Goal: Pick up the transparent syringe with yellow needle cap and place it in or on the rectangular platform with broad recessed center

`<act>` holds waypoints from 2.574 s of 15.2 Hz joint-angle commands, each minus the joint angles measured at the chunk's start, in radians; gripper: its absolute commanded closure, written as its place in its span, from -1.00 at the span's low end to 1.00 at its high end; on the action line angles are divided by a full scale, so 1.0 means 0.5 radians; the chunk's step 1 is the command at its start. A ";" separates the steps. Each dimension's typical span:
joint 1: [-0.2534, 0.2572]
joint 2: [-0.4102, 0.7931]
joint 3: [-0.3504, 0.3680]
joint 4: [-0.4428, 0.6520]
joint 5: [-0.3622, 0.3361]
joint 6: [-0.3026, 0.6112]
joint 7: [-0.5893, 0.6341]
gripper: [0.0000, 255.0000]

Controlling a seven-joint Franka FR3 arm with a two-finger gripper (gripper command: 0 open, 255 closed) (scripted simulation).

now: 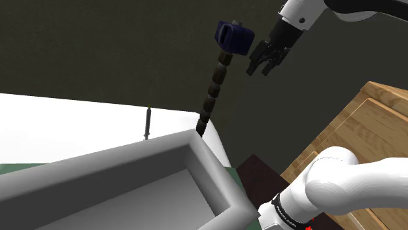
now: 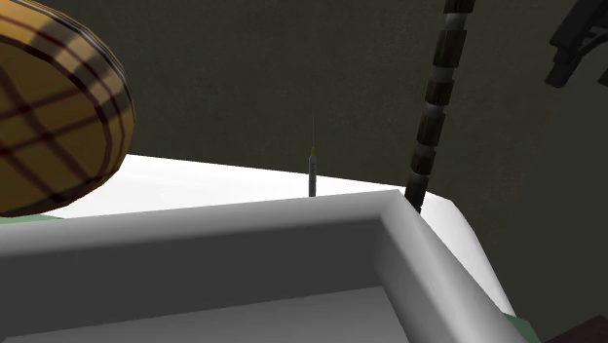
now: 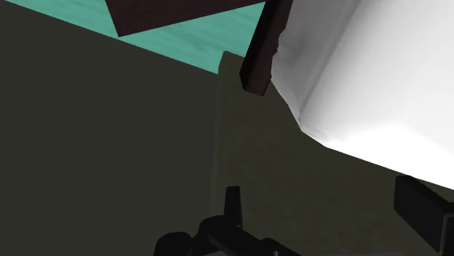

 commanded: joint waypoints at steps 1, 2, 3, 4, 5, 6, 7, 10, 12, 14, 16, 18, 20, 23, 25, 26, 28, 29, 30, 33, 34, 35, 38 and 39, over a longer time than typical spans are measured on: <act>0.000 0.000 0.000 0.000 0.000 0.000 0.000 -1.00; 0.004 -0.035 0.056 -0.040 0.018 0.025 0.075 -1.00; 0.007 -0.065 0.114 -0.077 0.037 0.050 0.150 -1.00; 0.011 -0.092 0.172 -0.111 0.056 0.075 0.225 -1.00; 0.015 -0.116 0.232 -0.140 0.076 0.100 0.301 -1.00; 0.019 -0.135 0.293 -0.166 0.097 0.125 0.377 -1.00; 0.023 -0.150 0.355 -0.188 0.117 0.151 0.453 -1.00; 0.029 -0.169 0.547 -0.232 0.176 0.228 0.684 -1.00; 0.027 -0.162 0.681 -0.243 0.212 0.280 0.839 -1.00; 0.017 -0.138 0.819 -0.237 0.241 0.332 0.996 -1.00; -0.002 -0.098 0.962 -0.216 0.263 0.384 1.155 -1.00; -0.036 -0.044 1.110 -0.179 0.275 0.433 1.315 -1.00; -0.084 0.021 1.265 -0.128 0.276 0.480 1.478 -1.00; -0.192 0.140 1.514 -0.021 0.250 0.540 1.728 -1.00; -0.292 0.231 1.696 0.068 0.214 0.572 1.900 -1.00; -0.352 0.279 1.794 0.118 0.189 0.585 1.987 -1.00; -0.497 0.379 2.008 0.230 0.126 0.602 2.166 -1.00; -0.585 0.430 2.128 0.292 0.088 0.607 2.256 -1.00; -0.686 0.480 2.259 0.358 0.047 0.608 2.346 -1.00; -0.852 0.536 2.456 0.425 0.000 0.630 2.452 -1.00; -0.860 0.545 2.466 0.406 -0.007 0.657 2.458 -1.00; -0.861 0.565 2.474 0.386 -0.027 0.684 2.473 -1.00; -0.868 0.632 2.497 0.330 -0.096 0.763 2.524 -1.00; -0.882 0.659 2.515 0.303 -0.123 0.804 2.545 -1.00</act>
